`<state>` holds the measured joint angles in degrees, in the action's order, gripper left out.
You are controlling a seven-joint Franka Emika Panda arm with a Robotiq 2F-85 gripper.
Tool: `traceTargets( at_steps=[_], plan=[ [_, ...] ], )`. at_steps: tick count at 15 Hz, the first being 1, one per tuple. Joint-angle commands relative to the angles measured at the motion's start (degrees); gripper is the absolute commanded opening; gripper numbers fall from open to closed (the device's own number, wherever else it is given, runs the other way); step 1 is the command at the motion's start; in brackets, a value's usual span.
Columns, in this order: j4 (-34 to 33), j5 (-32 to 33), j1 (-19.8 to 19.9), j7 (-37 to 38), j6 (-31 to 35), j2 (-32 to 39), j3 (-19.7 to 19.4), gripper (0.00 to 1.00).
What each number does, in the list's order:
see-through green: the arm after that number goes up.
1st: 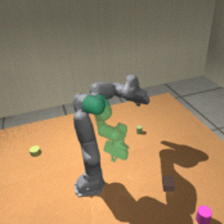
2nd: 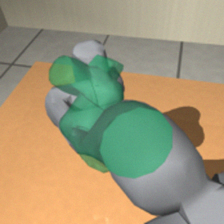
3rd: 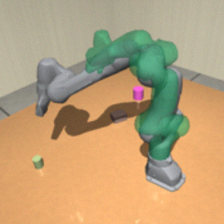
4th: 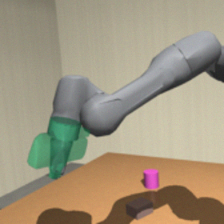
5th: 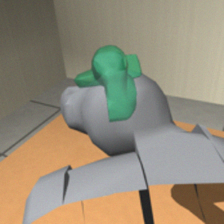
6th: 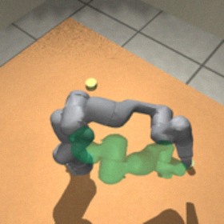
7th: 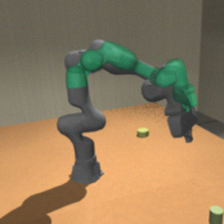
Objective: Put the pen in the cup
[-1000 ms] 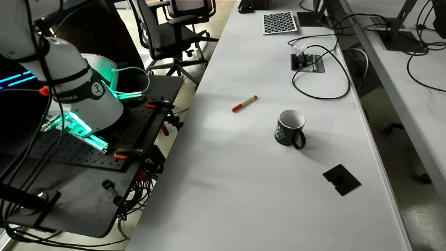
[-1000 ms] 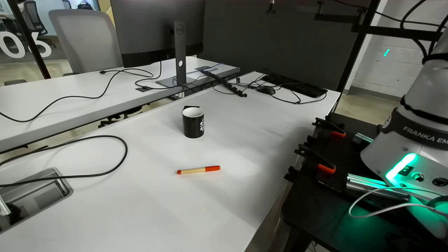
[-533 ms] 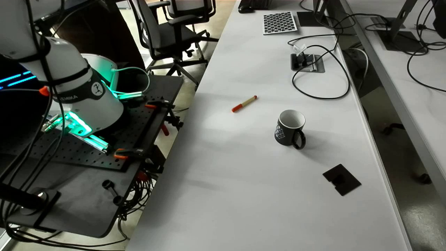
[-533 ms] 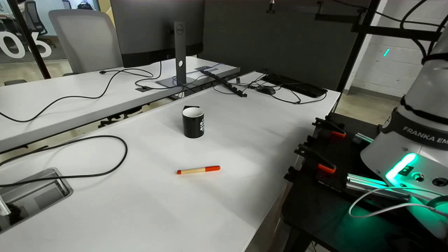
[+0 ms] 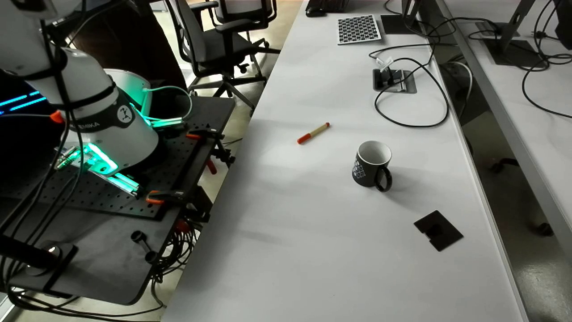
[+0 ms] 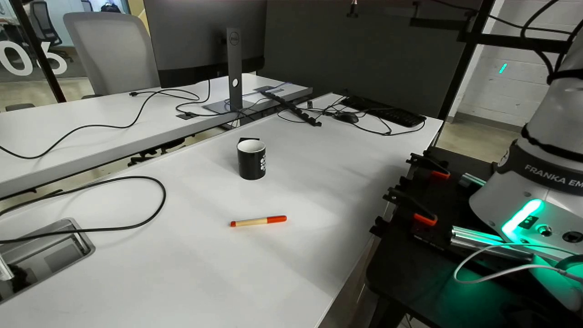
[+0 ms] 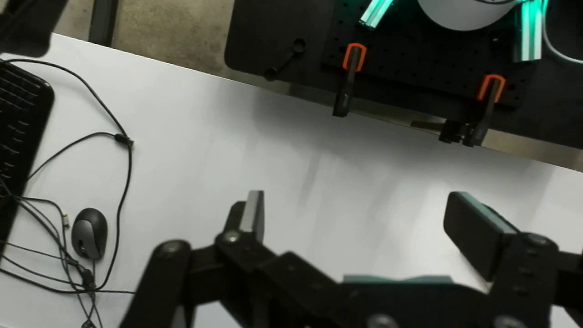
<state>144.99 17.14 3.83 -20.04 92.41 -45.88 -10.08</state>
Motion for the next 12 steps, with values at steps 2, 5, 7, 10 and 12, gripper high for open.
traceTargets(
  at_steps=[2, 5, 7, 10, 12],
  plan=[
    [2.66, -3.35, -2.85, 0.86, 2.17, -0.93, 0.37, 1.0],
    [4.44, -3.16, -4.45, 0.99, 6.26, -0.75, 1.78, 1.0],
    [5.55, -2.72, -5.58, 1.41, 9.01, -0.06, 3.45, 1.0],
    [5.06, -2.33, -5.33, 0.83, 8.06, 0.13, 3.6, 1.0],
    [5.04, -2.3, -5.23, 0.83, 8.03, 0.12, 3.55, 1.0]
  ],
)
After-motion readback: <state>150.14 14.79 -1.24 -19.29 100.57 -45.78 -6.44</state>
